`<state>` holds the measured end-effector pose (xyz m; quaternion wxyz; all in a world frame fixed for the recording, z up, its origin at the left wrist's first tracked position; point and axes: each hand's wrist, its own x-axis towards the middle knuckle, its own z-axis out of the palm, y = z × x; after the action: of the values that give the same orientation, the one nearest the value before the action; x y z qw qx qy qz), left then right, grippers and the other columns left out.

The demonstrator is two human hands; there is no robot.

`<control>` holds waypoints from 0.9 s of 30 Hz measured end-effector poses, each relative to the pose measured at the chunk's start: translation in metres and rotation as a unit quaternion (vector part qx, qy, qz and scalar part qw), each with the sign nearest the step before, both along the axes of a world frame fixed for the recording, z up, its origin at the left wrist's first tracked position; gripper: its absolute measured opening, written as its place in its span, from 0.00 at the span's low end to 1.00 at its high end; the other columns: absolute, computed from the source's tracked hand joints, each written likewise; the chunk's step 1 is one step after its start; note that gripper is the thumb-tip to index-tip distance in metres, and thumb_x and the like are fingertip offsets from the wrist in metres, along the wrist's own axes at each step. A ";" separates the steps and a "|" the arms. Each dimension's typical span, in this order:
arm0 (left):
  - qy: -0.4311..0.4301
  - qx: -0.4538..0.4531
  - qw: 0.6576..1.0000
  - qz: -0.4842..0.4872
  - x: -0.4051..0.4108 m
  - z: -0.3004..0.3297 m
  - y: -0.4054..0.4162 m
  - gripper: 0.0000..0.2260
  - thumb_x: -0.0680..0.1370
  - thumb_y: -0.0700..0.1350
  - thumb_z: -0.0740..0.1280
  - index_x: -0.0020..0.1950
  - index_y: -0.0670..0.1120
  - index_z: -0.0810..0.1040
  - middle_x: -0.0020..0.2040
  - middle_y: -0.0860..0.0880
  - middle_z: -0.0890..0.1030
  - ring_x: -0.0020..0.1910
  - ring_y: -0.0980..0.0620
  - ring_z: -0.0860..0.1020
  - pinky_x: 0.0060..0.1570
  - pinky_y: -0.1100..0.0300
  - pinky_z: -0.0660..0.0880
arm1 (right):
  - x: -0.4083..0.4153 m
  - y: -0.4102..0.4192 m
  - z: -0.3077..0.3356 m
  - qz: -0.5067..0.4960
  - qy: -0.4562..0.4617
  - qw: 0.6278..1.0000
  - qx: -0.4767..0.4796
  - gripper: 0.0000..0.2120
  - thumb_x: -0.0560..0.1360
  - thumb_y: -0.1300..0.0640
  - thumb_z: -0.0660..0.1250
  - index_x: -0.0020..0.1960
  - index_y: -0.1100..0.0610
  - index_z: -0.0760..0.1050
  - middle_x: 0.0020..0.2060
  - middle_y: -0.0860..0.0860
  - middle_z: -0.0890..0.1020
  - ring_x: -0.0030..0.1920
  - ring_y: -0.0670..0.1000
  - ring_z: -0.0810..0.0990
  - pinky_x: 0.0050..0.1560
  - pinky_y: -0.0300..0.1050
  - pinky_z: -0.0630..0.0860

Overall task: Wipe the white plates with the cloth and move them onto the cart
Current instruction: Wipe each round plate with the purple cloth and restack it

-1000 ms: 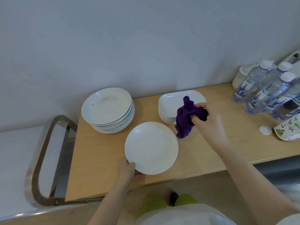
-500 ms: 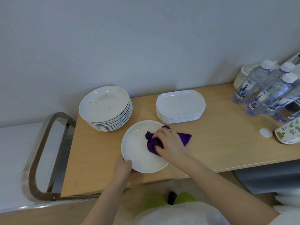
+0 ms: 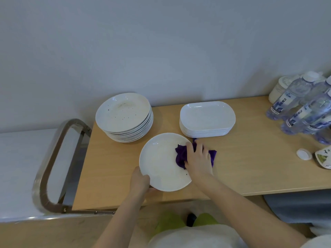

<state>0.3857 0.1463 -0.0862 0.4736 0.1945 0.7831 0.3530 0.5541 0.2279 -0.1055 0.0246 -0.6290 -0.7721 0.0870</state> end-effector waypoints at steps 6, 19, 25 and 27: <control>0.058 -0.022 0.997 -0.041 -0.006 0.004 0.003 0.15 0.74 0.33 0.58 0.39 0.55 0.67 0.40 0.51 0.74 0.38 0.48 0.77 0.36 0.51 0.81 | -0.011 0.028 0.005 0.037 -0.023 0.999 -0.009 0.23 0.74 0.60 0.67 0.66 0.55 0.62 0.59 0.54 0.70 0.54 0.55 0.74 0.56 0.48 0.70; 0.078 -0.033 0.994 -0.065 -0.008 0.002 0.005 0.12 0.73 0.33 0.58 0.37 0.51 0.67 0.36 0.46 0.78 0.35 0.43 0.80 0.35 0.48 0.81 | 0.015 0.011 0.007 0.204 -0.051 0.977 -0.014 0.21 0.74 0.49 0.64 0.66 0.50 0.67 0.62 0.47 0.75 0.63 0.57 0.67 0.58 0.51 0.67; 0.067 -0.020 0.996 -0.057 -0.008 -0.001 0.004 0.14 0.74 0.34 0.59 0.37 0.53 0.67 0.37 0.49 0.76 0.35 0.47 0.79 0.29 0.53 0.80 | 0.006 -0.006 0.012 0.202 -0.064 0.977 -0.030 0.23 0.74 0.40 0.60 0.64 0.51 0.69 0.61 0.48 0.76 0.64 0.56 0.66 0.59 0.53 0.63; 0.063 -0.016 0.996 -0.054 -0.008 -0.003 0.005 0.13 0.74 0.35 0.59 0.38 0.53 0.68 0.38 0.49 0.77 0.35 0.48 0.79 0.24 0.59 0.77 | 0.007 -0.017 0.013 0.224 -0.065 0.972 -0.026 0.24 0.74 0.38 0.58 0.62 0.53 0.70 0.59 0.50 0.76 0.61 0.56 0.69 0.60 0.53 0.64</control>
<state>0.3772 0.1512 -0.0894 0.4448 0.2505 0.8053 0.3015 0.5613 0.2112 -0.0928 -0.0620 -0.4448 -0.8908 0.0693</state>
